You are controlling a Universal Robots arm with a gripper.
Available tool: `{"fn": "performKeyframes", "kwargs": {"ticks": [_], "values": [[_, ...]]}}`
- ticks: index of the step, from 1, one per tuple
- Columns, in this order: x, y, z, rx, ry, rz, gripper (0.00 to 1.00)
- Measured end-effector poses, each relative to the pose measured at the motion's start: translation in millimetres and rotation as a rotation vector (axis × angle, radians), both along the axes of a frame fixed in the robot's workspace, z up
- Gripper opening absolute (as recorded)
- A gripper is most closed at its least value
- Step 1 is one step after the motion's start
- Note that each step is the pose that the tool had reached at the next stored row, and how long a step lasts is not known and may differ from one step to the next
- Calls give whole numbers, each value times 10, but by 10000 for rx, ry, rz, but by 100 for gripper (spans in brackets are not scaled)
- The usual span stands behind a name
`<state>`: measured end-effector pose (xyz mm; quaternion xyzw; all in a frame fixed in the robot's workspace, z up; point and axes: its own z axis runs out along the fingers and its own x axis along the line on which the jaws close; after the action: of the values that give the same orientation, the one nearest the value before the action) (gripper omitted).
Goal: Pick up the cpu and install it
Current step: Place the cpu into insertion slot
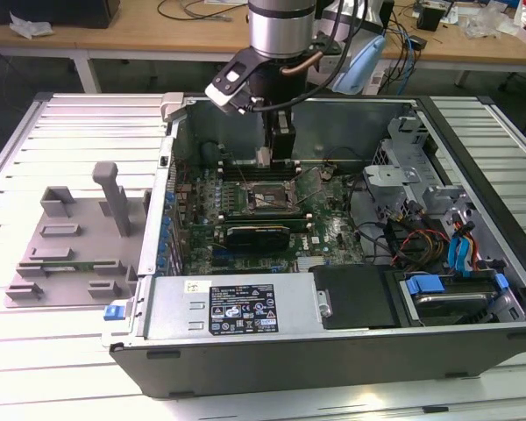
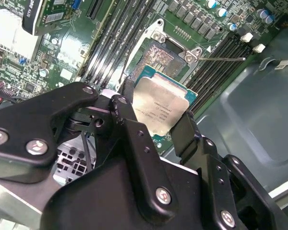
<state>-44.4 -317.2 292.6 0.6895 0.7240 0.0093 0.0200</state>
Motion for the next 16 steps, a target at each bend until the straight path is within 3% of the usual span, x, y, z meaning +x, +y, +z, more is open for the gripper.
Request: {"fn": "performKeyframes", "kwargs": {"ticks": [16], "values": [[-1, 0, -173, 1, -1, -5, 55]]}}
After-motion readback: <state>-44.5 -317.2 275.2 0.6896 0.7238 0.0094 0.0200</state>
